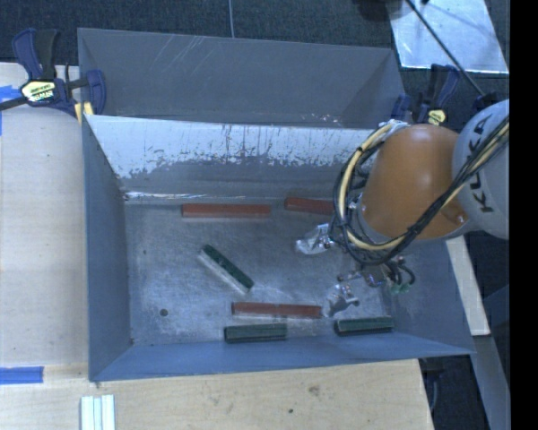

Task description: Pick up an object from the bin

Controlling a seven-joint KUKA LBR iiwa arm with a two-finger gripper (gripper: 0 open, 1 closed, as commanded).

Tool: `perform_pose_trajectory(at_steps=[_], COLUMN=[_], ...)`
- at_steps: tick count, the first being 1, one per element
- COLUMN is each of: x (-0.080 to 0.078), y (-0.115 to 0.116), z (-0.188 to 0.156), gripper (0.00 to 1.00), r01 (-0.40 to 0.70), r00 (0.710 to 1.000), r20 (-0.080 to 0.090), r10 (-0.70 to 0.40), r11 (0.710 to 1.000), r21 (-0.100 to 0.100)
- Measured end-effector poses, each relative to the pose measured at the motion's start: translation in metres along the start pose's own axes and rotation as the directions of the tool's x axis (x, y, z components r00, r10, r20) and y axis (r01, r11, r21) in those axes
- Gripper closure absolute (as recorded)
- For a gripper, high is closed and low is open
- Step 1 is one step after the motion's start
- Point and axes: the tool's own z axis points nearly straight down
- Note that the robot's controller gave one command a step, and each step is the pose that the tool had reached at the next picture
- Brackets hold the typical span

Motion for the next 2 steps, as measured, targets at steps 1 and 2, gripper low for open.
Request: perform_pose_trajectory(at_steps=[1, 2], x=[-0.005, -0.027], y=[0.030, 0.029], z=[0.054, 0.059], gripper=[0.00, 1.00], r01=[0.072, 0.115], r00=[0.997, 0.993], r20=[0.005, 0.021], r10=[-0.072, -0.115], r11=[0.997, 0.993], r21=[0.000, 0.004])
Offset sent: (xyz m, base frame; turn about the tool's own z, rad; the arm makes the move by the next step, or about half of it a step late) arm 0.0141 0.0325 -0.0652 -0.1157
